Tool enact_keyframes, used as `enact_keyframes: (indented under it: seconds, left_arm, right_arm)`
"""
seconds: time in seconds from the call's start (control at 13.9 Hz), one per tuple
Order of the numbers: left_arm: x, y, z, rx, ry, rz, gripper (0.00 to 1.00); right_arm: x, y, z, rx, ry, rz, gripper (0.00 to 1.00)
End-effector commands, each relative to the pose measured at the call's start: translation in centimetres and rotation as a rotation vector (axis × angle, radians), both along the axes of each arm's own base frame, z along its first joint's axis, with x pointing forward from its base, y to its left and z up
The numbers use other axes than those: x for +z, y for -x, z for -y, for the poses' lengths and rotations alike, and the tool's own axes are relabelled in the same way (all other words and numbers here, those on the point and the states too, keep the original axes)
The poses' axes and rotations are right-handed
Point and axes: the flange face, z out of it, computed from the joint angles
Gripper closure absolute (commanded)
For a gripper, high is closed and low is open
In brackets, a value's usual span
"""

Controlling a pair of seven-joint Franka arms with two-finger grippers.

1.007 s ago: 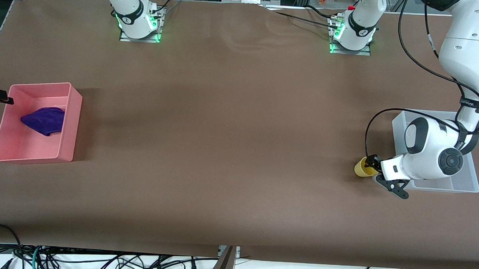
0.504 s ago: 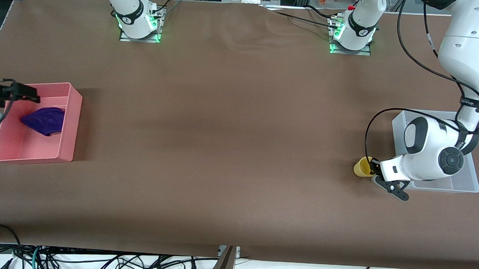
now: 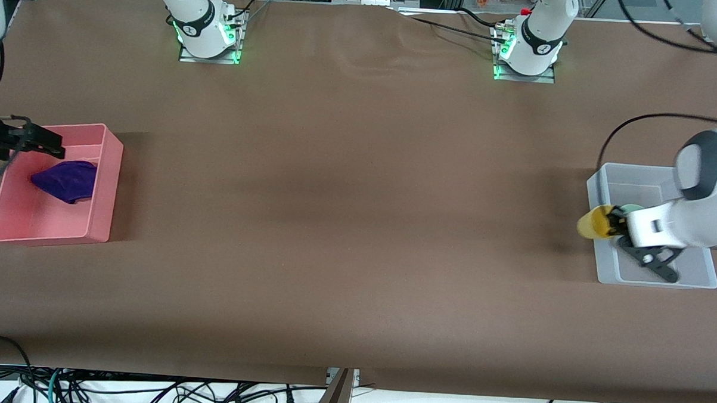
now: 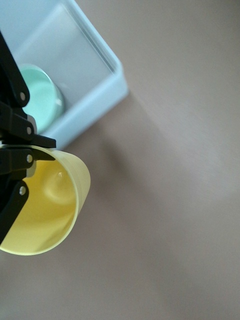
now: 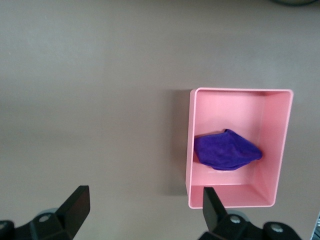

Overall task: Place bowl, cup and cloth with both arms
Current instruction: 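Lower the yellow cup into the green bowl and open the left gripper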

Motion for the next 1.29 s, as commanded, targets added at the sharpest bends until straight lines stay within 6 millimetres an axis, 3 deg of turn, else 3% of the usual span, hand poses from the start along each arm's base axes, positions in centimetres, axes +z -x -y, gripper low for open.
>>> enact_keyframes:
  seconds: [0.0,0.22,0.43,0.5,0.58,0.72,0.86,1.01,1.22]
  left_arm:
    - [-3.1,1.6,-7.8,-0.065,-0.001,-0.03,1.0]
    - [-7.9,3.0,-12.4,-0.089,0.035,-0.004,1.0]
    - [-11.6,4.0,-14.4,-0.084,0.061,0.004,0.99]
    - [-11.7,3.9,-14.2,-0.086,0.062,0.005,0.7]
    - [-11.6,3.8,-14.2,-0.087,0.061,0.006,0.04]
    - [-10.3,3.6,-13.9,-0.091,0.053,0.007,0.0]
    - [-7.3,3.2,-12.9,-0.09,0.042,0.009,0.0]
    - [-2.8,2.8,-10.5,-0.036,0.039,0.025,0.0]
    - [2.7,2.1,-4.7,0.125,0.038,0.023,0.0]
  right_arm:
    - [2.2,2.2,-0.2,-0.001,0.012,0.028,0.0]
    - [2.4,4.0,-0.3,-0.008,-0.003,-0.062,0.0]
    - [2.3,4.7,-0.8,-0.027,-0.093,-0.101,0.0]
    - [2.3,4.8,-0.8,-0.038,-0.093,-0.103,0.0]
    - [2.3,4.9,-0.8,-0.046,-0.093,-0.114,0.0]
    - [2.1,4.8,-0.8,-0.047,-0.082,-0.119,0.0]
    - [1.3,4.3,-0.4,-0.038,-0.078,-0.135,0.0]
    - [1.3,4.2,-0.5,-0.035,-0.076,-0.13,0.0]
    - [1.3,4.2,-0.5,-0.037,-0.076,-0.13,0.0]
